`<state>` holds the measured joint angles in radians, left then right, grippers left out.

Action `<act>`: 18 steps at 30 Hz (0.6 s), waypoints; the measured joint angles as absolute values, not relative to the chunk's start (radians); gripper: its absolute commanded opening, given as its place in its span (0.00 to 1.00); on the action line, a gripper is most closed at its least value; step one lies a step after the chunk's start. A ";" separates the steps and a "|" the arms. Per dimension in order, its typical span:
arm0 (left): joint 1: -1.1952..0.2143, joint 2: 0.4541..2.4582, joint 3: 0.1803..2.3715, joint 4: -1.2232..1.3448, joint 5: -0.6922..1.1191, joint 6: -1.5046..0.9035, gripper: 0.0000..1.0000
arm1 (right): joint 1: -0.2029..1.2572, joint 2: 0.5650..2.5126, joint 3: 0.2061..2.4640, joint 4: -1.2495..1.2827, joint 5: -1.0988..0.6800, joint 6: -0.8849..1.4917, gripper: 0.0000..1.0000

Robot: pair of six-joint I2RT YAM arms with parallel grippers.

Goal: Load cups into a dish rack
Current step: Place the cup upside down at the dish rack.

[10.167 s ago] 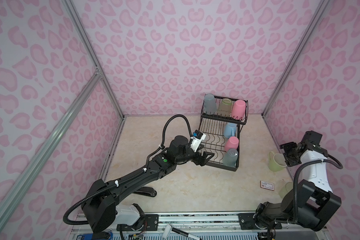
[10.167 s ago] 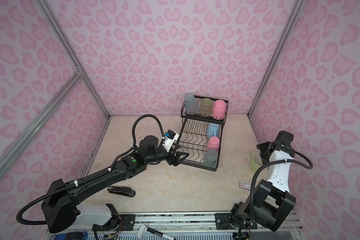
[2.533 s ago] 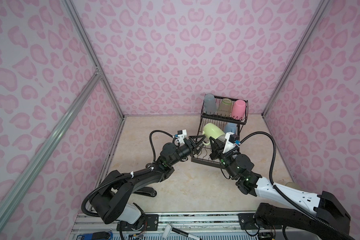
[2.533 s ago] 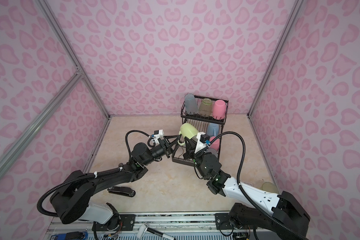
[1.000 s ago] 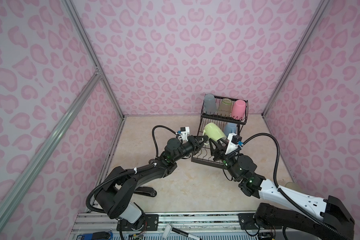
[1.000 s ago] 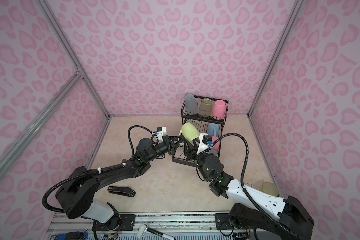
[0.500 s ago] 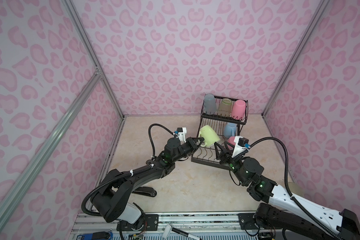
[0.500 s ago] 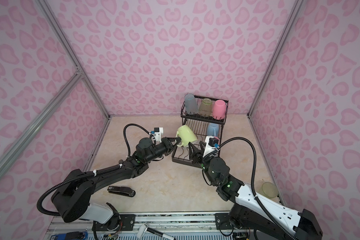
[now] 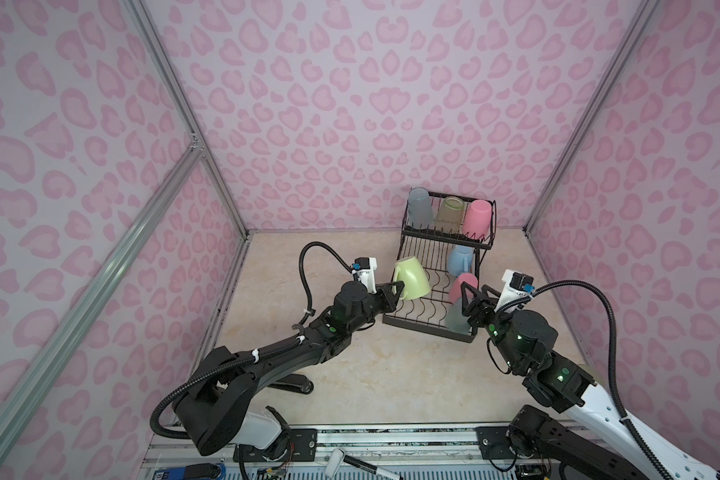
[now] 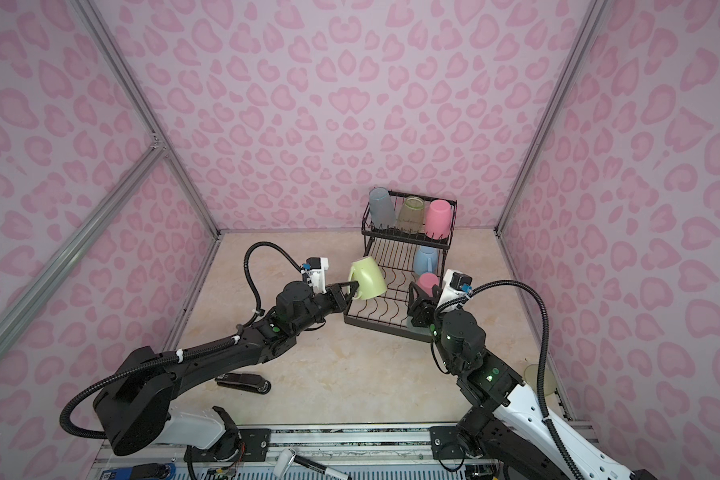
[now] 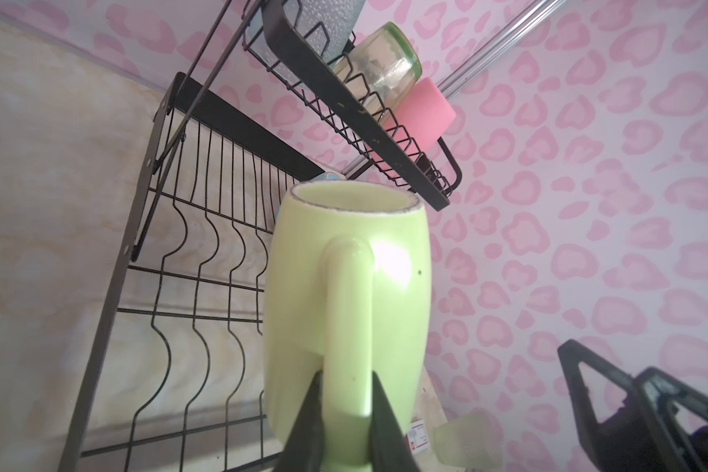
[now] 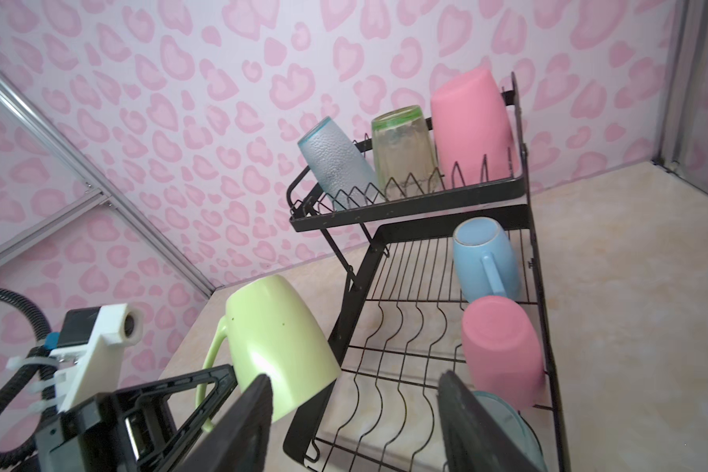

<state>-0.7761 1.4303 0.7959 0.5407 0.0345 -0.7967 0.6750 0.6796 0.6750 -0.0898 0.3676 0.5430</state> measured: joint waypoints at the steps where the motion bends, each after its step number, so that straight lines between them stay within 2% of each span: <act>1: -0.782 1.434 0.796 0.541 0.022 -0.769 0.03 | 0.654 0.678 0.685 -0.120 0.361 0.551 0.64; 9: -0.824 1.526 0.808 0.551 -0.086 -0.600 0.03 | 0.498 0.674 0.702 -0.299 0.274 0.616 0.63; 18: -0.849 1.661 0.826 0.697 -0.162 -0.472 0.03 | 0.339 0.628 0.649 -0.342 0.145 0.634 0.64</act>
<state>-0.8490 1.6608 0.8261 0.6971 -0.1619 -0.4721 0.3389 0.6281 0.6491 -0.3420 0.1452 0.6342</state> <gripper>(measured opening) 0.163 0.634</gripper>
